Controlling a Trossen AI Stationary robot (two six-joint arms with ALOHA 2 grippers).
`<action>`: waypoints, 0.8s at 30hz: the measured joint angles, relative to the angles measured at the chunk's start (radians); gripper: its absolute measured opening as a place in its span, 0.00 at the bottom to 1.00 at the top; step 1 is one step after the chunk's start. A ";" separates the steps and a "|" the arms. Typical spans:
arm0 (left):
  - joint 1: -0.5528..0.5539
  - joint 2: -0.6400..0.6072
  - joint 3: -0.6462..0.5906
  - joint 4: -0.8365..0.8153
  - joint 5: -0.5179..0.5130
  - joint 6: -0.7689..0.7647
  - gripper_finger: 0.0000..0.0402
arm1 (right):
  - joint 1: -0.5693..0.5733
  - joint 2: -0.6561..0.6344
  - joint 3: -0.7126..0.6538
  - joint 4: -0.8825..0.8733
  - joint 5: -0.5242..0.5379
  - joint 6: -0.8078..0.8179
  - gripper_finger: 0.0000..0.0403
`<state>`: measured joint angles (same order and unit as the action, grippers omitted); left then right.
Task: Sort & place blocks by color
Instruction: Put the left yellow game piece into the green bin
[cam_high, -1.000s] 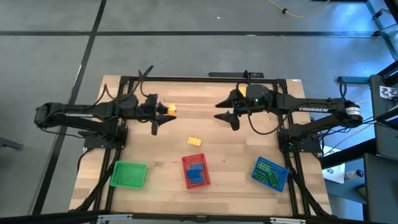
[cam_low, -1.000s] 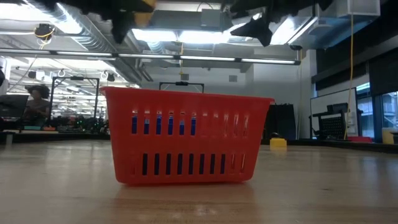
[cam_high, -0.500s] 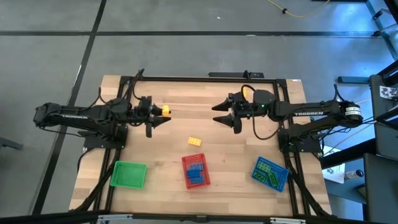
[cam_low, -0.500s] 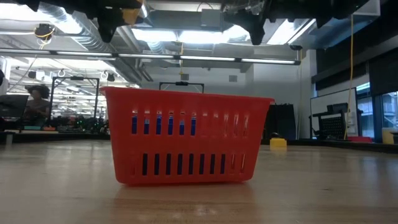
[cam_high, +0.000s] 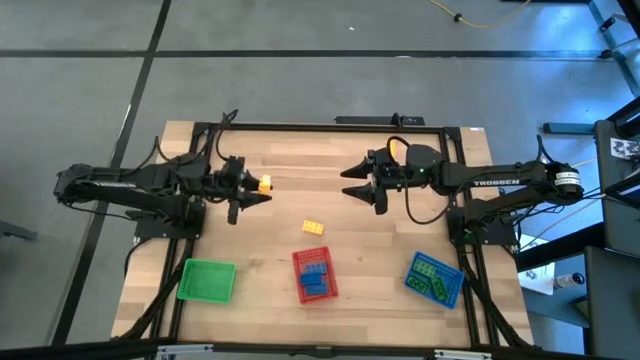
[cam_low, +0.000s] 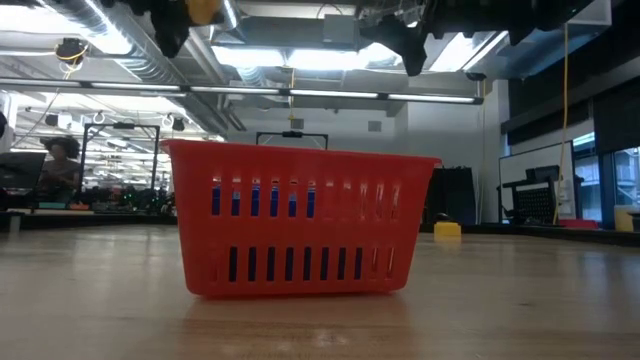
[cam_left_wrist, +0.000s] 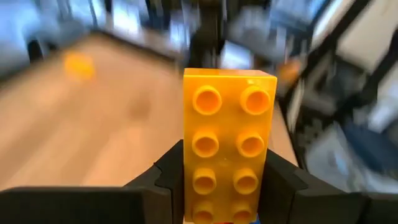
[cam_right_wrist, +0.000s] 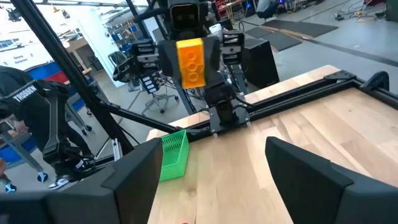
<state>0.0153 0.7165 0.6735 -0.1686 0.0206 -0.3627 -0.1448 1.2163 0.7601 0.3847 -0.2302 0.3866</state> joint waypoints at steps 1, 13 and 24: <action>-0.016 0.019 0.040 -0.091 0.016 -0.014 0.31 | 0.000 0.000 0.000 0.000 0.000 0.000 0.71; -0.508 0.293 0.263 -0.721 0.117 -0.487 0.31 | 0.000 0.000 0.000 -0.023 0.000 0.002 0.71; -0.909 0.488 0.133 -0.644 -0.012 -1.368 0.31 | 0.000 0.000 0.000 -0.076 0.001 0.000 0.71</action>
<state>-0.8941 1.2043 0.8066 -0.8124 0.0089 -1.7309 -0.1444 1.2163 0.7601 0.3086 -0.2295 0.3862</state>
